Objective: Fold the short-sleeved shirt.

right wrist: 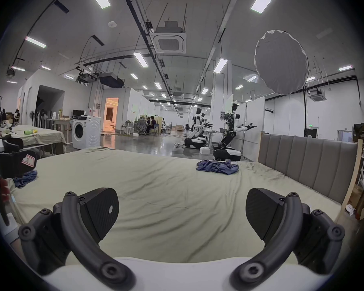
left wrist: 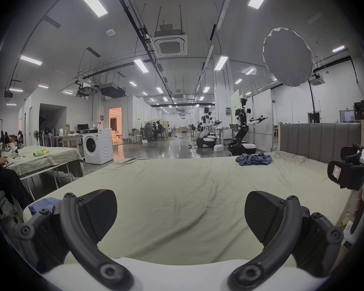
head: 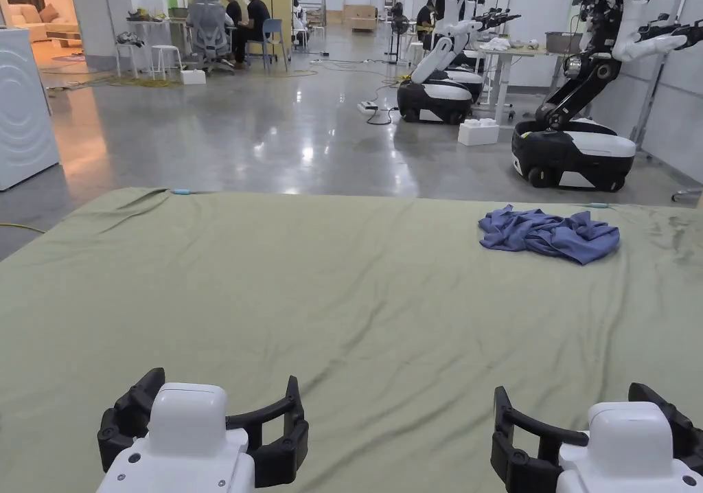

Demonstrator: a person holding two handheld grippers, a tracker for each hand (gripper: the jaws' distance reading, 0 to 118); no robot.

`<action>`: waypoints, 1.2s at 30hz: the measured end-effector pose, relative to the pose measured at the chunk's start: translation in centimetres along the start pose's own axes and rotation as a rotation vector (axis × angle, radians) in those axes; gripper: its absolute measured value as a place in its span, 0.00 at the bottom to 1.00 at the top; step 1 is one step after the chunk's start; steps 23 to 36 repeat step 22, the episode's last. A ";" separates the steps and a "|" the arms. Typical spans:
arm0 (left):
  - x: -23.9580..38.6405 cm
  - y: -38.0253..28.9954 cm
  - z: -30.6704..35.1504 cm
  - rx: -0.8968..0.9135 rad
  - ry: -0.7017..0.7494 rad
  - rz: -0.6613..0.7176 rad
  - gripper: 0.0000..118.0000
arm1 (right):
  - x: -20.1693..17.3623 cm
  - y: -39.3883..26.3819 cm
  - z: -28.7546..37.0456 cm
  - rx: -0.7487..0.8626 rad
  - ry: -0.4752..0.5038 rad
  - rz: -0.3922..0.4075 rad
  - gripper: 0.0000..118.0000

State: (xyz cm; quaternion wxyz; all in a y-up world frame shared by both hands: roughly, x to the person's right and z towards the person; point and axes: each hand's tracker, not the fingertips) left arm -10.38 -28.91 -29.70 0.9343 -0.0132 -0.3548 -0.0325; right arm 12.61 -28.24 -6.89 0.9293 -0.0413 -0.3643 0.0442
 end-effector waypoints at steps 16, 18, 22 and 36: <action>0.0 0.0 -0.3 -0.015 -0.007 -0.005 1.00 | 0.6 -0.1 -0.5 -0.003 -0.040 -0.036 1.00; 0.0 -0.1 -0.3 -0.016 -0.005 -0.005 1.00 | 0.8 0.0 -0.5 -0.011 -0.039 -0.050 1.00; 0.0 -0.1 -0.2 -0.011 -0.005 -0.003 1.00 | 0.9 -0.1 -0.2 -0.005 -0.024 -0.064 1.00; 0.0 -0.1 -0.2 -0.011 -0.005 -0.003 1.00 | 0.9 -0.1 -0.2 -0.005 -0.024 -0.064 1.00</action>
